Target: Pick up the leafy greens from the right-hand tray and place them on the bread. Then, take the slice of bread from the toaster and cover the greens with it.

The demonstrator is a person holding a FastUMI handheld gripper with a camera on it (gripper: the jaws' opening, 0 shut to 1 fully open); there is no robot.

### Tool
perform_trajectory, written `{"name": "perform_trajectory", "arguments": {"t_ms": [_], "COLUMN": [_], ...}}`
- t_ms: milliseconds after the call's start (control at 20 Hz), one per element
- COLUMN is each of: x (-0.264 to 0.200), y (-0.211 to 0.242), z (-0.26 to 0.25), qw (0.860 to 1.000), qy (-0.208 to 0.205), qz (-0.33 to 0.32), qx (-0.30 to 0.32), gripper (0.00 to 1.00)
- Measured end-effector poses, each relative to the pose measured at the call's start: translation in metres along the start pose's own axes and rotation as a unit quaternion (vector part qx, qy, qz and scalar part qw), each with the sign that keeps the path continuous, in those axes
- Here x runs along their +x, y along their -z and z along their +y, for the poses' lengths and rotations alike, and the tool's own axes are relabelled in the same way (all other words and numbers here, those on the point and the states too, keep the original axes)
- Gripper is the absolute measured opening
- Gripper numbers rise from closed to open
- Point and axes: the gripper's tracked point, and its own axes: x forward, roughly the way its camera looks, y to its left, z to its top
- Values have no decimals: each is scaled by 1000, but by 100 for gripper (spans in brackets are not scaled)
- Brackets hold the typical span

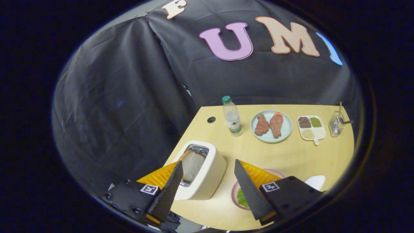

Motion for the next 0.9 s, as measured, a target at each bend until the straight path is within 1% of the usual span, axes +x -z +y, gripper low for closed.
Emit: {"name": "perform_trajectory", "arguments": {"t_ms": [100,200,400,750,850,900], "x": [24,47,72,87,88,90], "y": [6,17,28,46,50,50], "z": [25,38,29,22,20,22], "qw": [1000,1000,997,994,994,995], "qy": [-6,-4,49,75,76,68], "qz": [13,29,35,46,52,54], "qx": [-4,-10,-45,-63,-56,-41], "gripper": [99,99,98,48,34,27]}}
